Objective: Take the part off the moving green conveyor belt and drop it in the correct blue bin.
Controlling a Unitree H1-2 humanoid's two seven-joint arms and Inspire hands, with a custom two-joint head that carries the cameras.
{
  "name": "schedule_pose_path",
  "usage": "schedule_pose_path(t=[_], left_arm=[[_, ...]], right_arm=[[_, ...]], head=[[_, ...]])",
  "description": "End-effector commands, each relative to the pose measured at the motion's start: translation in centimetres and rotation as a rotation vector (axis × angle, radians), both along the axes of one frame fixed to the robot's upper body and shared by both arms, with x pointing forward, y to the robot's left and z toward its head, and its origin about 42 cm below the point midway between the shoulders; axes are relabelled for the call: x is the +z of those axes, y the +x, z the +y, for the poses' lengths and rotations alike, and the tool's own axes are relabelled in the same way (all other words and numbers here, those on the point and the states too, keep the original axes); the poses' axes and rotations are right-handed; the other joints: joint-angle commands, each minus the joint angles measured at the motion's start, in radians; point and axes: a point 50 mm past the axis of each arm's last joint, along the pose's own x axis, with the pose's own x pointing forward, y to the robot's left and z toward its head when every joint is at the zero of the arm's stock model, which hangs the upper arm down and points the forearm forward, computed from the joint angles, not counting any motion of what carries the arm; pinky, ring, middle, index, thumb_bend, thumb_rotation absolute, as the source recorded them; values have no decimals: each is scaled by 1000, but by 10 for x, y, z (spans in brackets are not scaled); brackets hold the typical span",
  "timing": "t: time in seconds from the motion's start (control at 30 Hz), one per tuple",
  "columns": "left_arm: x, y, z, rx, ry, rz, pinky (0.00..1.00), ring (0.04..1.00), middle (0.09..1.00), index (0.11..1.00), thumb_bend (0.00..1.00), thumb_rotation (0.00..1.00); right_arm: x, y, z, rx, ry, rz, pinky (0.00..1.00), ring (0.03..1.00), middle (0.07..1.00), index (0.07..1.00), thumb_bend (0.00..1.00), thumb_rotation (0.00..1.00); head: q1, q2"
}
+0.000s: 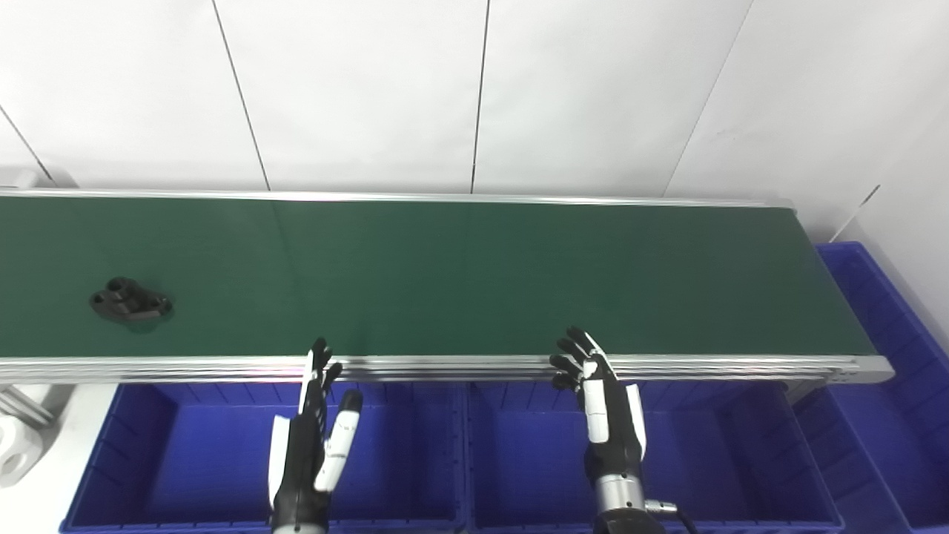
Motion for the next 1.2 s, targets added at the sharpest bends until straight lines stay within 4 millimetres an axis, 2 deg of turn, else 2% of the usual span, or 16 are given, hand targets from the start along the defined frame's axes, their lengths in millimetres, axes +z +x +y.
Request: schedule_pose_path(t=[0.0,0.17,0.23,0.37,0.6,0.67,0.8,1.17], left_arm=[[9,6,1,-35,3,-64,995,942,946,1000,433,979],[8,13,7,-61,-27,-52,955,936,963,1000,460,965],[7,14,8,-63,-36,-43,971,944,968,1000,492,960],[6,13,6,-62,-37,-37,962,938,966,1000,483,953],[4,6,1,-27,-69,10,996,945,959,1000,538,964],[5,5,0,-20,-75,18,1000,958,973,1000,490,985],[7,2,-3,2,-99,45,1000,965,986,1000,469,992],[16,-12,-12,32,-163,75,1000,986,1000,1000,435,1000]], right_arm=[[12,4,8,-3,4,-88,788,805,847,875,911,1000],[14,-8,20,-45,39,-83,806,823,872,888,877,1000],[16,-13,21,-61,49,-84,837,844,890,905,902,1000],[17,-20,17,-94,49,-87,861,864,898,910,931,1000],[25,-38,14,-132,73,-114,926,926,936,933,903,1000],[28,-43,15,-131,93,-118,930,924,929,928,878,1000],[29,-53,22,-107,86,-113,943,930,925,922,888,1000],[19,-50,14,-75,13,-103,964,952,943,943,893,1000]], head=[[-24,3],[-69,-3],[-69,-1],[-60,-2],[-46,-3],[-43,-2],[-42,-4],[-17,-5]])
